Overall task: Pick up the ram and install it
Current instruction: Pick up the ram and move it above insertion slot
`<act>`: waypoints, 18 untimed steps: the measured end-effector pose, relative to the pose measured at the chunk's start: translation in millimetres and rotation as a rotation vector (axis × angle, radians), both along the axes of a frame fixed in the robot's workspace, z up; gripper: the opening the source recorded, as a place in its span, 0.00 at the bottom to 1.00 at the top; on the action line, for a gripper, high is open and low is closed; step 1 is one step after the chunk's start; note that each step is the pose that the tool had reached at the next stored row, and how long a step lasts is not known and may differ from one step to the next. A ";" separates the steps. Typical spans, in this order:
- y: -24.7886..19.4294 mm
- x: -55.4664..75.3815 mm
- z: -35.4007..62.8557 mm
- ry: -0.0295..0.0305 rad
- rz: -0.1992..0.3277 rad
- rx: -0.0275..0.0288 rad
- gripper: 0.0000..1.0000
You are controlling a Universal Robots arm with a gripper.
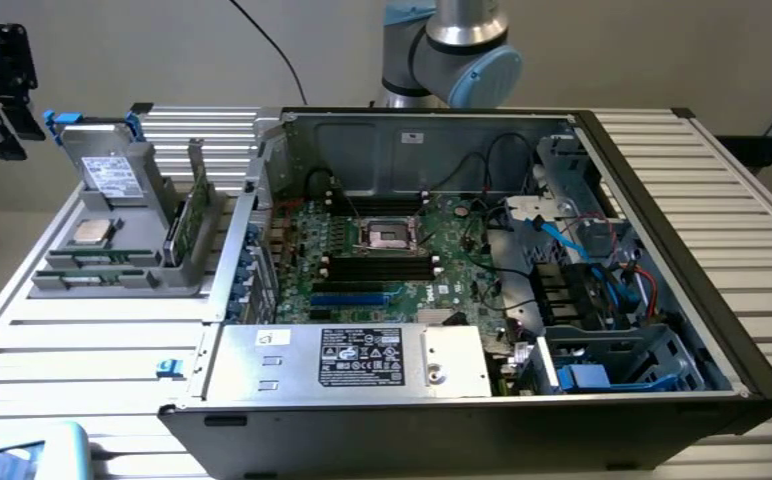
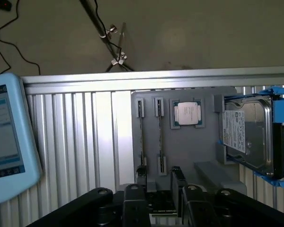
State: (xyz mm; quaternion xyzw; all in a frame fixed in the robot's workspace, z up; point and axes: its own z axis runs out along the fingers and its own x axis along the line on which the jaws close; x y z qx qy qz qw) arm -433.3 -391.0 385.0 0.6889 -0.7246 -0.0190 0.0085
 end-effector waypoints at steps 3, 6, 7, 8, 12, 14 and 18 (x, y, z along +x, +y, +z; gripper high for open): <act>0.0 0.0 -0.2 0.0001 0.000 -0.0001 0.49; 0.0 0.0 -4.6 0.0002 0.000 -0.0019 0.49; -0.1 0.0 -6.4 0.0001 0.000 -0.0023 0.49; -0.4 0.0 -8.3 0.0000 0.000 -0.0024 0.49; -1.1 -0.1 -15.6 0.0001 0.000 -0.0025 0.49; -1.2 0.0 -19.2 0.0001 0.000 -0.0025 0.49; -1.2 -0.1 -26.4 0.0000 0.000 -0.0025 0.49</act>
